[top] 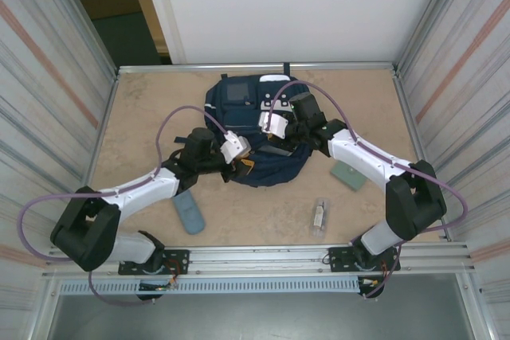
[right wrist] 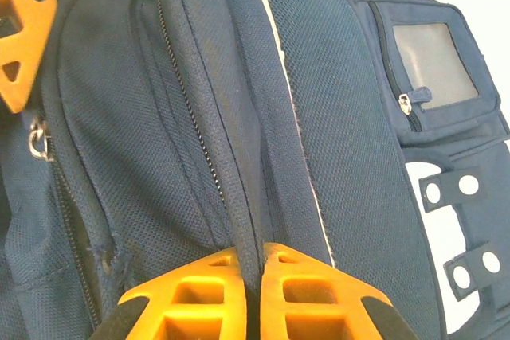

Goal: Pack the student bag

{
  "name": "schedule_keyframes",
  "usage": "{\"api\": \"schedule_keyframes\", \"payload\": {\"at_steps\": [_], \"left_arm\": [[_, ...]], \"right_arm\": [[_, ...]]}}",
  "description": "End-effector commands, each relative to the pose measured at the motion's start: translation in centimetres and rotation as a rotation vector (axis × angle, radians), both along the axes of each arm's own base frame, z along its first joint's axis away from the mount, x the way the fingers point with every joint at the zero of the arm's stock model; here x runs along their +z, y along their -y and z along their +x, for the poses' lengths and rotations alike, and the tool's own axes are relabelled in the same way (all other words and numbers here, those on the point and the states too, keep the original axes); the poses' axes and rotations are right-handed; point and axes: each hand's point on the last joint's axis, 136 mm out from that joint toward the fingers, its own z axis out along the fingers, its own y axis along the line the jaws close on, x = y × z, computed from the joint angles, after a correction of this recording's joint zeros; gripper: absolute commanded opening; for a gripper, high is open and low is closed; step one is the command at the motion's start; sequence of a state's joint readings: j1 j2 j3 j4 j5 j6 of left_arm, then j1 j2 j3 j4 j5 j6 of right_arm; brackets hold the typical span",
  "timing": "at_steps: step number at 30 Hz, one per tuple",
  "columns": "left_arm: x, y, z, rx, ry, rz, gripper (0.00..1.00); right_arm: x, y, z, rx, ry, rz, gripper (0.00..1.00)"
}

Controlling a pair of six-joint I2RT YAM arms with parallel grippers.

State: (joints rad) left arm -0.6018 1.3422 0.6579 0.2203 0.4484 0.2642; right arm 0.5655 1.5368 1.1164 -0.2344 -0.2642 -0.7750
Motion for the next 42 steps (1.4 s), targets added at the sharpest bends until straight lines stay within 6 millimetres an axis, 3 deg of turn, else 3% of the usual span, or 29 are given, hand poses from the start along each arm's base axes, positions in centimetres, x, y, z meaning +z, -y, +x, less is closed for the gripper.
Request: {"api": "schedule_keyframes", "payload": {"at_steps": [1, 7, 10, 18, 20, 23, 28, 36, 42], "left_arm": [[-0.4, -1.0, 2.0, 0.119, 0.031, 0.008, 0.36], [-0.2, -1.4, 2.8, 0.141, 0.099, 0.039, 0.23], [-1.2, -1.7, 2.3, 0.113, 0.117, 0.074, 0.00], [-2.4, -0.9, -2.1, -0.109, 0.170, 0.023, 0.00], [-2.1, -1.0, -2.0, -0.090, 0.168, 0.012, 0.00], [-2.0, -1.7, -1.2, -0.022, 0.186, 0.017, 0.20], [-2.0, -2.8, 0.4, 0.059, 0.245, 0.053, 0.35], [-1.0, -2.6, 0.5, 0.067, 0.274, -0.011, 0.37], [-0.5, -4.1, 0.1, 0.129, 0.305, -0.007, 0.38]], "right_arm": [[4.3, -1.6, -0.4, 0.027, 0.029, 0.117, 0.00], [4.6, -1.7, -1.3, 0.037, 0.034, 0.097, 0.00], [4.7, -1.7, -1.7, 0.051, 0.039, 0.106, 0.01], [4.8, -0.8, -1.6, 0.034, 0.034, 0.111, 0.01], [4.9, -0.7, -1.7, 0.029, 0.032, 0.099, 0.01], [5.1, -0.7, -2.1, 0.041, 0.043, 0.118, 0.02], [5.3, -0.6, -2.6, 0.048, 0.035, 0.115, 0.02], [5.2, -0.5, -2.9, 0.055, 0.032, 0.127, 0.02], [5.1, -0.3, -3.2, 0.060, 0.017, 0.118, 0.03]]}}
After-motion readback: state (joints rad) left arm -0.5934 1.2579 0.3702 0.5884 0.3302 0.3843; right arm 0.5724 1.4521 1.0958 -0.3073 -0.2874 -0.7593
